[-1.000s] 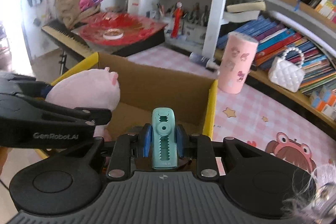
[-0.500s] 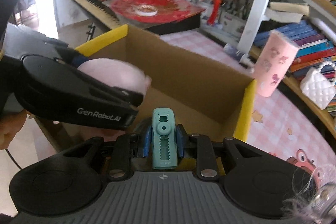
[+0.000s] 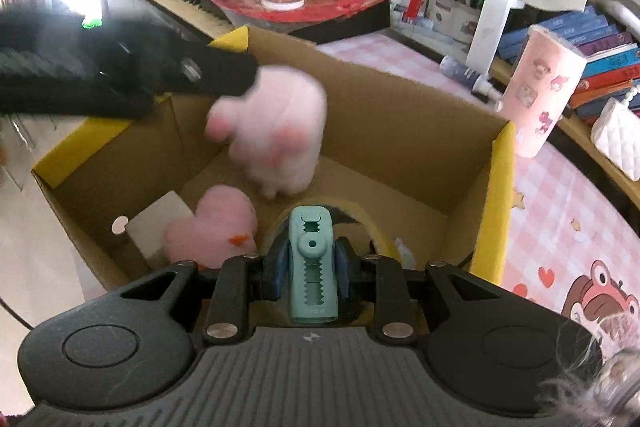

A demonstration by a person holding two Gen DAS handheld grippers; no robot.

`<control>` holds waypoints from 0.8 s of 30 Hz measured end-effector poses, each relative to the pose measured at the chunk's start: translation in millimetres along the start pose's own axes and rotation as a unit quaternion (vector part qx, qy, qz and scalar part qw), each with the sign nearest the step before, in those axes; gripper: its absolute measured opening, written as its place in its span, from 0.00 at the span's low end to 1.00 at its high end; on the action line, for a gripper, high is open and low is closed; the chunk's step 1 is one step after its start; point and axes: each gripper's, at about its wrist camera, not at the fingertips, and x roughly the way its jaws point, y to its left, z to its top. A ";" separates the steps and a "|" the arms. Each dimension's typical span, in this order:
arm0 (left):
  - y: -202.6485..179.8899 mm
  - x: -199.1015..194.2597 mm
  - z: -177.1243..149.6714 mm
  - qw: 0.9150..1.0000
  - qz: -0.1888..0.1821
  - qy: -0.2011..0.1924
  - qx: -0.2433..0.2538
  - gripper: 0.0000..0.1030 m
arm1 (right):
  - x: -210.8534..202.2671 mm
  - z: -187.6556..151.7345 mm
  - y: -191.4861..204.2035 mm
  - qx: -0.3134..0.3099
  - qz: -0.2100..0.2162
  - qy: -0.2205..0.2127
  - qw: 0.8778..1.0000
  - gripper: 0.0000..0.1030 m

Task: Organize objects
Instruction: 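Open the left tool to drop the pig while the right tool drops the eraser, then move both tools back toward the white charger and blue clip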

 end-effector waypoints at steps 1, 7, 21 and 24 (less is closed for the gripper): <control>1.5 -3.6 -0.9 1.000 0.003 -0.003 -0.002 0.85 | 0.6 0.7 -0.5 0.004 -0.002 0.002 1.000 0.23; 9.2 -22.5 -10.4 1.000 0.014 -0.010 -0.007 0.85 | -2.8 2.3 -0.2 0.012 -0.007 -0.002 1.000 0.35; 7.6 -74.8 -30.8 0.999 0.012 -0.048 0.006 0.89 | -79.6 -19.4 10.2 0.078 -0.090 -0.120 0.986 0.52; 8.8 -80.8 -42.7 0.999 0.009 -0.034 0.006 0.89 | -90.3 -35.1 16.4 0.091 -0.116 -0.121 0.982 0.58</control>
